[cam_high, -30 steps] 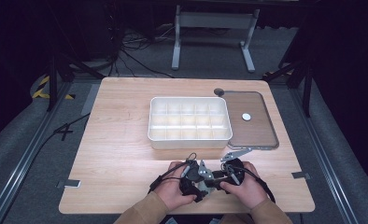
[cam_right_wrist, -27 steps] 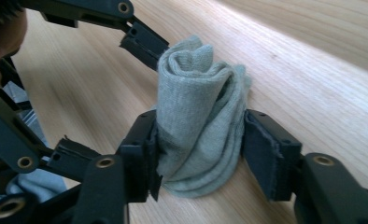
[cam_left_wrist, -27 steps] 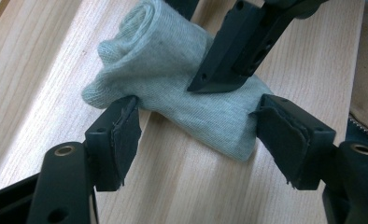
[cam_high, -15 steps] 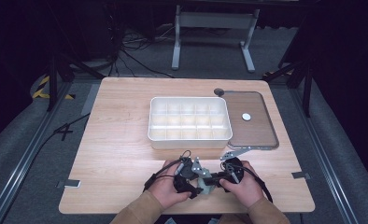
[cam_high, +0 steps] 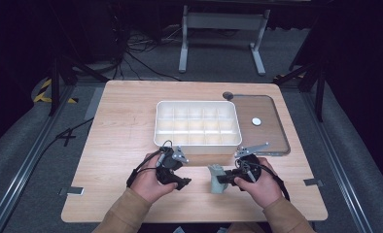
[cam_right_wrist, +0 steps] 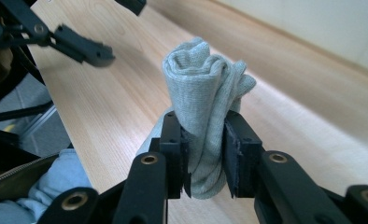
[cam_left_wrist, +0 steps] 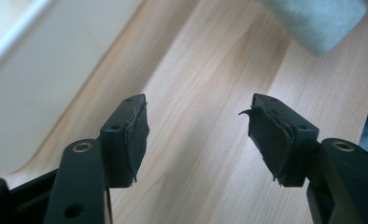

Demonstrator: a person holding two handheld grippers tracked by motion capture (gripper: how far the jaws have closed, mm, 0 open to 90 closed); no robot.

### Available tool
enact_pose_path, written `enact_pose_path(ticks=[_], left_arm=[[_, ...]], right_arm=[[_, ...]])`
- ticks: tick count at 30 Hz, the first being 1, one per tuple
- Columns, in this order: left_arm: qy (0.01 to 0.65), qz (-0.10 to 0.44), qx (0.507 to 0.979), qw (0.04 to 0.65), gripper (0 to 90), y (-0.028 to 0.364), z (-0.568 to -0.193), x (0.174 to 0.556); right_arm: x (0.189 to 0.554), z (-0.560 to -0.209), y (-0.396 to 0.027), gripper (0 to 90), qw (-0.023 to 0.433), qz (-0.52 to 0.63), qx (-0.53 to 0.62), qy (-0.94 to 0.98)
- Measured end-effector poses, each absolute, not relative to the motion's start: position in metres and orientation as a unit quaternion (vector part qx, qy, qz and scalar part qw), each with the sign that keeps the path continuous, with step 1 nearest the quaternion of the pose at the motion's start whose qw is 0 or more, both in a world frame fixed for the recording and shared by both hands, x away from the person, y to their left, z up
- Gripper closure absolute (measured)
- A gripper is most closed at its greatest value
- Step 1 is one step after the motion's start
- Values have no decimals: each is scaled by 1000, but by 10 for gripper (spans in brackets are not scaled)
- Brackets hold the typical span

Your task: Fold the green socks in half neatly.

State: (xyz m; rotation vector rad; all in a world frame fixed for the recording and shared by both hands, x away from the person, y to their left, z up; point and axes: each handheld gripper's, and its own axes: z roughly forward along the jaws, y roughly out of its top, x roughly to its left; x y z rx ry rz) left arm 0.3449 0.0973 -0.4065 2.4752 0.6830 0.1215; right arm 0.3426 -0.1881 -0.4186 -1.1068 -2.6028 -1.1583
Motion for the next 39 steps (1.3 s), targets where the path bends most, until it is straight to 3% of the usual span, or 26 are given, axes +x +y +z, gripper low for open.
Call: enact_pose_path(ticks=[20,39], left_arm=[[313,77,897,302,374,145,-385,354],[320,78,893,308,378,151,-384,354]], right_arm=[[387,-351,-206,716,-11,-374,-364,-853],[435,-332,-223,710,-62,-360,-380,-850]])
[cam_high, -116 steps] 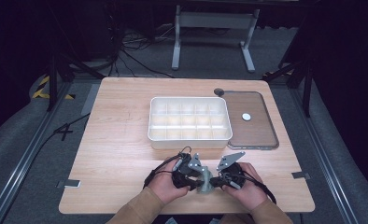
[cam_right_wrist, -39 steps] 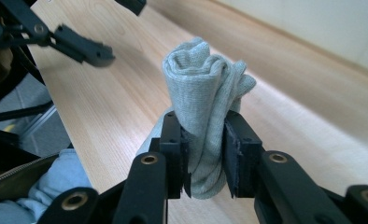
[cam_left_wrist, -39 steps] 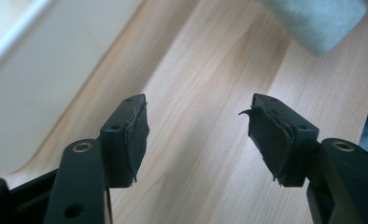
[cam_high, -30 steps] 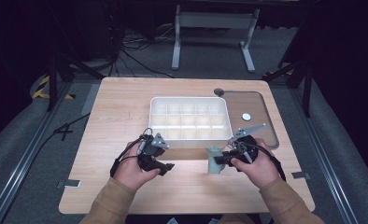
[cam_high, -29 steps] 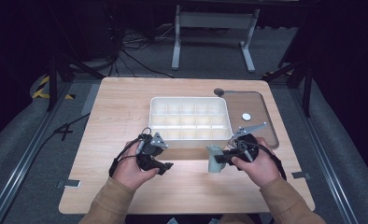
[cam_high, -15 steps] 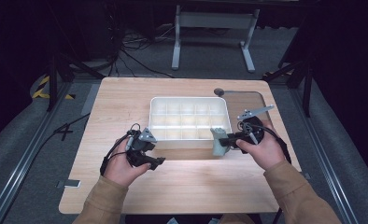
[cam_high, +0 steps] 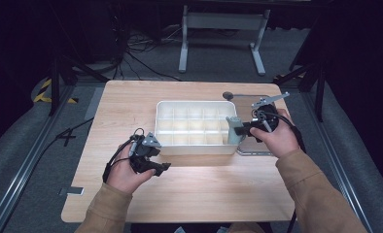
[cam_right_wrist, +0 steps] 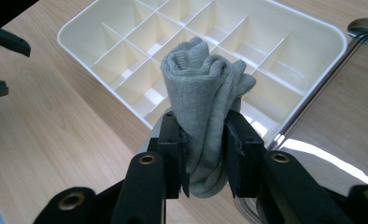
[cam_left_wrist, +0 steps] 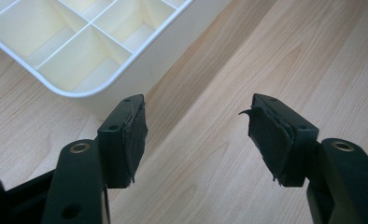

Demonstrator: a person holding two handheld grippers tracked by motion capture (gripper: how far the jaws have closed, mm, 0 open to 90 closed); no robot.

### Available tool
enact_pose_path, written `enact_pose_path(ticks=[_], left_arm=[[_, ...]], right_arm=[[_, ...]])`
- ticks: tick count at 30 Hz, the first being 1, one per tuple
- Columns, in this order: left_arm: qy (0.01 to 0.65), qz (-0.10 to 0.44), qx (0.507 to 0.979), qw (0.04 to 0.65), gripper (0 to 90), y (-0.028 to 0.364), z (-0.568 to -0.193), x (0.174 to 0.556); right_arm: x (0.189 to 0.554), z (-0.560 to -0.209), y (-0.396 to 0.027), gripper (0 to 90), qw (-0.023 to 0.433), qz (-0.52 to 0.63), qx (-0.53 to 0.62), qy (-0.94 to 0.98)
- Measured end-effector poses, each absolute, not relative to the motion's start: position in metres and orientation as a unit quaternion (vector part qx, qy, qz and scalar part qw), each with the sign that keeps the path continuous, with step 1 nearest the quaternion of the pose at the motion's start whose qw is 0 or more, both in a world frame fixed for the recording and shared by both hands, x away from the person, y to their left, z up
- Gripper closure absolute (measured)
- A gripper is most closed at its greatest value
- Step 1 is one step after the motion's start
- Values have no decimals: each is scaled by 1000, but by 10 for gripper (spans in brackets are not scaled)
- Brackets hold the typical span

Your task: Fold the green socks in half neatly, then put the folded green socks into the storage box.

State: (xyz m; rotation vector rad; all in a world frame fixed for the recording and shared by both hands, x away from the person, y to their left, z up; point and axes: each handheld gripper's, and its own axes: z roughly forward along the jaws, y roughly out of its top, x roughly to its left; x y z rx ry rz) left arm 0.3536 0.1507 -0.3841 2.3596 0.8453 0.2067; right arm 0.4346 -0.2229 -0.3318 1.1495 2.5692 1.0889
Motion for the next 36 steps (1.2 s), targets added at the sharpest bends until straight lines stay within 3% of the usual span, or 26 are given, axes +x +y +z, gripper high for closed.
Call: enact_pose_path(ticks=[25,36], left_arm=[[322,76,890,313,383,153,-382,354],[329,80,888,312,382,158,-383,352]], right_arm=[[468,-331,-211,711,101,298,347,884],[478,-351,-189,711,107,251,318,908]])
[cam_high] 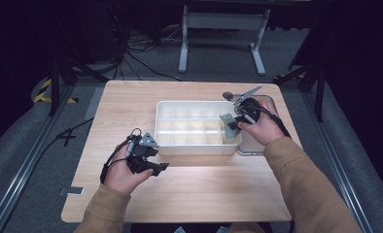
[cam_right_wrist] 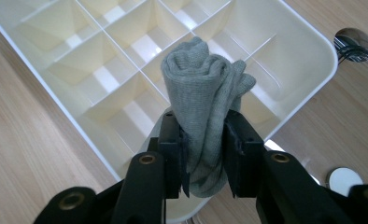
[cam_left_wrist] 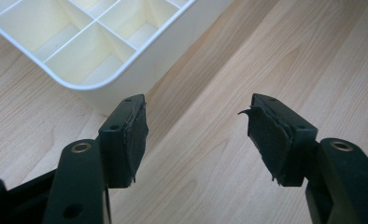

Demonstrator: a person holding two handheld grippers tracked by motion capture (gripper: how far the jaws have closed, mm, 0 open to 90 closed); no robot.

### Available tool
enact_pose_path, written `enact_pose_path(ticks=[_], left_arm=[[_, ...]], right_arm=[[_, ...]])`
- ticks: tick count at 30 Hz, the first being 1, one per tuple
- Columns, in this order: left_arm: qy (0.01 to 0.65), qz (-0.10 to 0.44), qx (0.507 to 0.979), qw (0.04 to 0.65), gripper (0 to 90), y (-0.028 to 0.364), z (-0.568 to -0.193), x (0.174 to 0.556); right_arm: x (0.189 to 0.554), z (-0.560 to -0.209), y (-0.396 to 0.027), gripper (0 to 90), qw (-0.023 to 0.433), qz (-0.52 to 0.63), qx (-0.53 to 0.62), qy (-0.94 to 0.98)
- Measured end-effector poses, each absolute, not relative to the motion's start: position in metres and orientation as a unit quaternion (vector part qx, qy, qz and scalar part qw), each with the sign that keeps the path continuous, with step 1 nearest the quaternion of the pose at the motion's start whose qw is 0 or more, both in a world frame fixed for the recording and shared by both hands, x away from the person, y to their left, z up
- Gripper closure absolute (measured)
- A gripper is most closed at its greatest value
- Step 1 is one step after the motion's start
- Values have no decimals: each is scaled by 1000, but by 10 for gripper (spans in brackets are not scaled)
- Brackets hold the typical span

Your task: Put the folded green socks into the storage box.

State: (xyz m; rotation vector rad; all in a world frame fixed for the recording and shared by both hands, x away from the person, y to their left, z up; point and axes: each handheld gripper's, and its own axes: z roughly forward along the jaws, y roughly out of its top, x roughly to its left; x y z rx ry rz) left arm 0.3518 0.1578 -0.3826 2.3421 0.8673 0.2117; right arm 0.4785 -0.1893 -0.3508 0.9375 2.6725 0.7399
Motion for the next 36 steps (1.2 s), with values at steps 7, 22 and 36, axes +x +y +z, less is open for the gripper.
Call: enact_pose_path(ticks=[7,22,36], left_arm=[[336,79,885,312,379,163,-383,348],[335,75,886,312,377,161,-385,351],[332,78,888,310,377,160,-384,351]], right_arm=[[479,-362,-180,711,119,217,296,922],[476,-395,-169,722,97,153,299,937],[486,-410,-162,706,53,98,310,944]])
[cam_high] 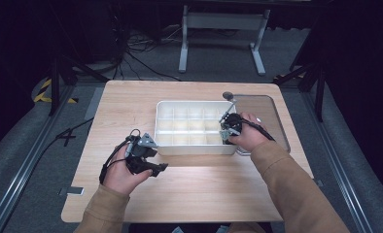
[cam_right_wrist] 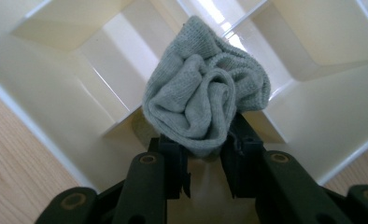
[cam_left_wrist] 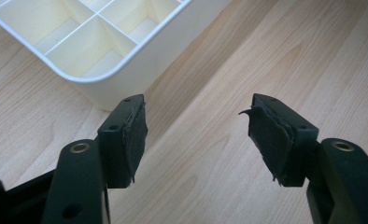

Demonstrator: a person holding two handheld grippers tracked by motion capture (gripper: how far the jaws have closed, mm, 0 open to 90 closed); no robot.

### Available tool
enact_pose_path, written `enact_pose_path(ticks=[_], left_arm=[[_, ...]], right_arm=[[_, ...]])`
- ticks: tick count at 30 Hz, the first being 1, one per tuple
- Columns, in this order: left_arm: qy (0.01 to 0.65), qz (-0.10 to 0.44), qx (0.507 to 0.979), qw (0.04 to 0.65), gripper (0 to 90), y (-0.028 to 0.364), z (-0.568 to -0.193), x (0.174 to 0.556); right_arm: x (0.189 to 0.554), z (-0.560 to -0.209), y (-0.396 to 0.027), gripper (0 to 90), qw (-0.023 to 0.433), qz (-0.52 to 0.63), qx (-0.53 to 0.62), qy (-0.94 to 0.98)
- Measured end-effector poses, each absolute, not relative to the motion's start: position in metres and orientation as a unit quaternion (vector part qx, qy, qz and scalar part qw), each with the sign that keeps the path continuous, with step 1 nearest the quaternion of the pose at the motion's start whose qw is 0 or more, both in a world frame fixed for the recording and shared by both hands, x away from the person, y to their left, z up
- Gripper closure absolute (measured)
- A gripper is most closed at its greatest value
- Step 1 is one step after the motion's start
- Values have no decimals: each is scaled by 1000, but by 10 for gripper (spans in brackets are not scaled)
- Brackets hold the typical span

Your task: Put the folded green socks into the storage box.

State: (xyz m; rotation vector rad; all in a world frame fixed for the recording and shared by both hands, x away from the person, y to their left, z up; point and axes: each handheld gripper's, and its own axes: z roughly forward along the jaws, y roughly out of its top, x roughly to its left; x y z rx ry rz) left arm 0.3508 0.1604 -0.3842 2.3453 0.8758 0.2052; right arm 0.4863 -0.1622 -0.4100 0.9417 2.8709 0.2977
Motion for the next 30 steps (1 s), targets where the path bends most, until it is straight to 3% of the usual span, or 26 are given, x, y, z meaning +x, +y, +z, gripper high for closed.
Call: enact_pose_path(ticks=[7,12,16,17,21,30], left_arm=[[332,74,889,305,378,162,-384,351],[335,78,887,308,378,162,-386,350],[335,79,886,309,377,162,-386,350],[336,79,887,308,377,163,-386,350],[336,76,887,308,376,162,-387,350],[334,78,888,306,376,162,-386,350]], right_arm=[[485,-391,-168,491,40,121,281,951],[488,-386,-162,445,55,142,287,946],[491,-386,-159,541,58,149,299,941],[493,-386,-159,677,60,143,305,940],[491,-386,-159,732,58,128,314,939],[494,-411,-147,746,69,44,310,947]])
